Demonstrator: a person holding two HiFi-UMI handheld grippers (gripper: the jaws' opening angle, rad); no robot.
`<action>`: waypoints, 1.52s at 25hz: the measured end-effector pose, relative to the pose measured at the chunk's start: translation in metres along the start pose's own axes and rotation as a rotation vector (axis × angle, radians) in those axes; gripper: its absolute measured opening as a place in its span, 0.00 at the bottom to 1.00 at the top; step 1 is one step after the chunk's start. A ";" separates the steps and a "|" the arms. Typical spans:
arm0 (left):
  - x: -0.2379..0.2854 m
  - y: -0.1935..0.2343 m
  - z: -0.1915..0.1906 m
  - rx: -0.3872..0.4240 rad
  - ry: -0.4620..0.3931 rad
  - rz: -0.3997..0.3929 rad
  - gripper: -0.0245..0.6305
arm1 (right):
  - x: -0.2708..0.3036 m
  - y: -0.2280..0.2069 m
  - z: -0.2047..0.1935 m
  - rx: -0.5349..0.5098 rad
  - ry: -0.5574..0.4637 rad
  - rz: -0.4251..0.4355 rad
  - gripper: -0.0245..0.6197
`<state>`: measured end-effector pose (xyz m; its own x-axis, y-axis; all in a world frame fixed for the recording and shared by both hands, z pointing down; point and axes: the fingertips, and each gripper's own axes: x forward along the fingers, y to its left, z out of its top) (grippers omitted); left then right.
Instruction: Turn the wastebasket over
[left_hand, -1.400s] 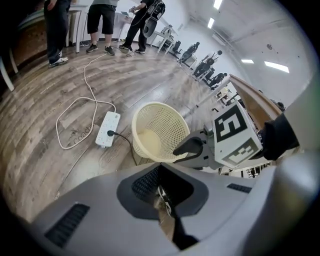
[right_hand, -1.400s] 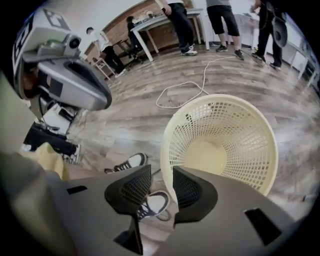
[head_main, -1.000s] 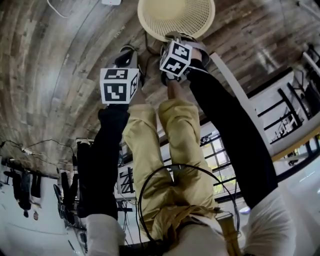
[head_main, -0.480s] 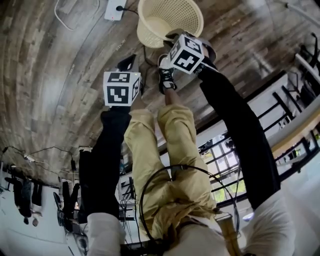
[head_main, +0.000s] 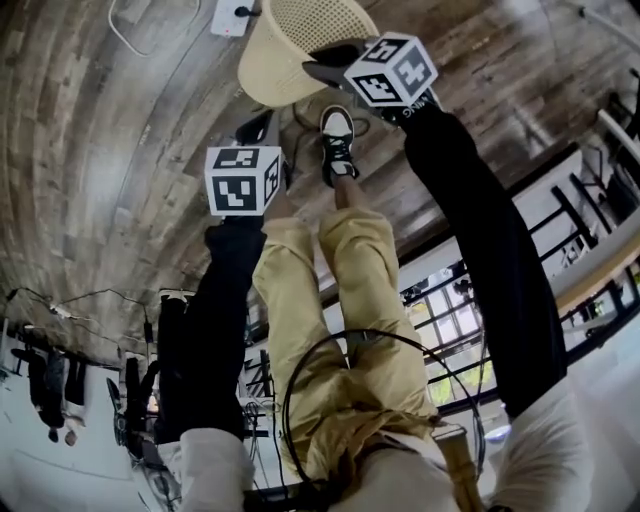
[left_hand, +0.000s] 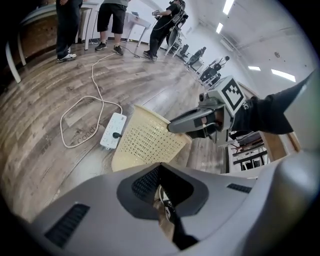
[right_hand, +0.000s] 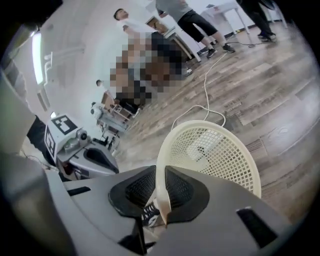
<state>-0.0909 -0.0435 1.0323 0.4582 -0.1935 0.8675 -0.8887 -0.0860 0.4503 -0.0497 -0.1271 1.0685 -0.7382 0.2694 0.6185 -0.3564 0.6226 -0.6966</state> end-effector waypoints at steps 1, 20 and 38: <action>0.001 0.001 -0.003 -0.003 0.006 0.001 0.04 | 0.005 -0.006 0.000 0.038 -0.029 -0.004 0.15; 0.004 0.009 0.001 0.035 0.001 0.013 0.04 | -0.035 -0.126 -0.033 0.265 0.000 -0.565 0.17; -0.014 -0.029 0.016 0.100 -0.006 -0.006 0.04 | -0.115 -0.069 0.024 0.091 -0.177 -0.577 0.18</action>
<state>-0.0717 -0.0536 1.0041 0.4635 -0.1987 0.8635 -0.8831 -0.1839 0.4317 0.0461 -0.2188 1.0372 -0.4926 -0.2242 0.8409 -0.7689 0.5646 -0.2999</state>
